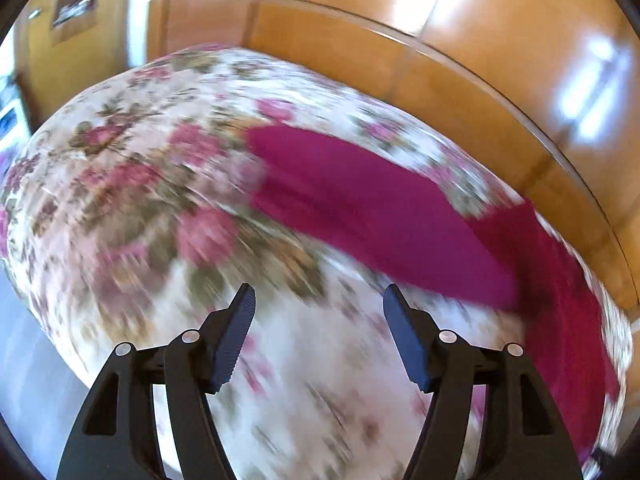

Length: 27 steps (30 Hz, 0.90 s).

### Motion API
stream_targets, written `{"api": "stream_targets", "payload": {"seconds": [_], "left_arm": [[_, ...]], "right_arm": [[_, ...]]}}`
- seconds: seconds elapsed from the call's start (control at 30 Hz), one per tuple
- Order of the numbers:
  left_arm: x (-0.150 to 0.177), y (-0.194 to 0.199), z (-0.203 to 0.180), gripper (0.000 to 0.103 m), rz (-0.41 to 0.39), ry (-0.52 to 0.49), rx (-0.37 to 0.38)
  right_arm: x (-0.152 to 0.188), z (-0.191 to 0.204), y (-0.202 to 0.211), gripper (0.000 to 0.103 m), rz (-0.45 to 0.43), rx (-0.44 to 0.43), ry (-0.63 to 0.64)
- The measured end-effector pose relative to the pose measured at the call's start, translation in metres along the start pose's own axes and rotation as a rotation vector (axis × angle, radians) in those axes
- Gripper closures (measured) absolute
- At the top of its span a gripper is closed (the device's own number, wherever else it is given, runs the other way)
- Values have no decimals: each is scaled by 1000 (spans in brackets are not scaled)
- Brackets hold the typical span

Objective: Fold small clothes

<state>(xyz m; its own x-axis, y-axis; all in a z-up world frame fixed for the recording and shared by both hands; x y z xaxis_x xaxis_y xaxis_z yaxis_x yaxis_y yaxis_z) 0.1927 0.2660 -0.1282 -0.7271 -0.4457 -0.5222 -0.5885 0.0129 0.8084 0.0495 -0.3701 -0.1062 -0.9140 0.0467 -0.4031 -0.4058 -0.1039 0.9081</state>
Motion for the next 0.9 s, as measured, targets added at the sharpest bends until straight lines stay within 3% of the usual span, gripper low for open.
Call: {"api": "stream_targets", "payload": {"seconds": [0.1, 0.33, 0.37, 0.4, 0.47, 0.5, 0.6, 0.77, 0.9], "left_arm": [[-28, -20, 25, 38, 21, 117, 10], [-58, -62, 49, 38, 63, 308, 80], [-62, -67, 46, 42, 60, 301, 81], [-66, -71, 40, 65, 60, 270, 79], [-70, -80, 32, 90, 73, 195, 41], [-74, -82, 29, 94, 61, 157, 13], [-87, -73, 33, 97, 12, 109, -27], [-112, -38, 69, 97, -86, 191, -77], [-122, -16, 75, 97, -124, 156, -96]], "right_arm": [[-22, 17, 7, 27, -50, -6, 9], [-51, 83, -13, 27, -62, -89, 53], [-55, 93, -19, 27, -55, -102, 67], [-61, 102, -27, 27, -48, -111, 82], [-70, 114, -39, 27, -45, -113, 114], [-78, 121, -44, 27, -48, -111, 136], [-124, 133, -63, 28, -79, -99, 171], [-215, 171, -92, 28, -132, -165, 189], [-282, 204, -140, 40, -83, -203, 157]]}}
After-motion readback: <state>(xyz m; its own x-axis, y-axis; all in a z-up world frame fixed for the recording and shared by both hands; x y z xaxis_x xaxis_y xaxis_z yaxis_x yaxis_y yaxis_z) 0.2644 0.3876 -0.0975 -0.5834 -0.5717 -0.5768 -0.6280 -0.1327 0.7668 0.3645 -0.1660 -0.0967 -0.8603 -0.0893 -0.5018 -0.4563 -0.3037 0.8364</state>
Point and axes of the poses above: each gripper's, at about its wrist camera, not at the fingertips, and y roughly against the way its jaws point, z to its left, x to its underside, the point moved 9 cm from there along -y, roughly the way its jaws point, and after that the axes turned 4 degrees about z, right-handed, at the moved point
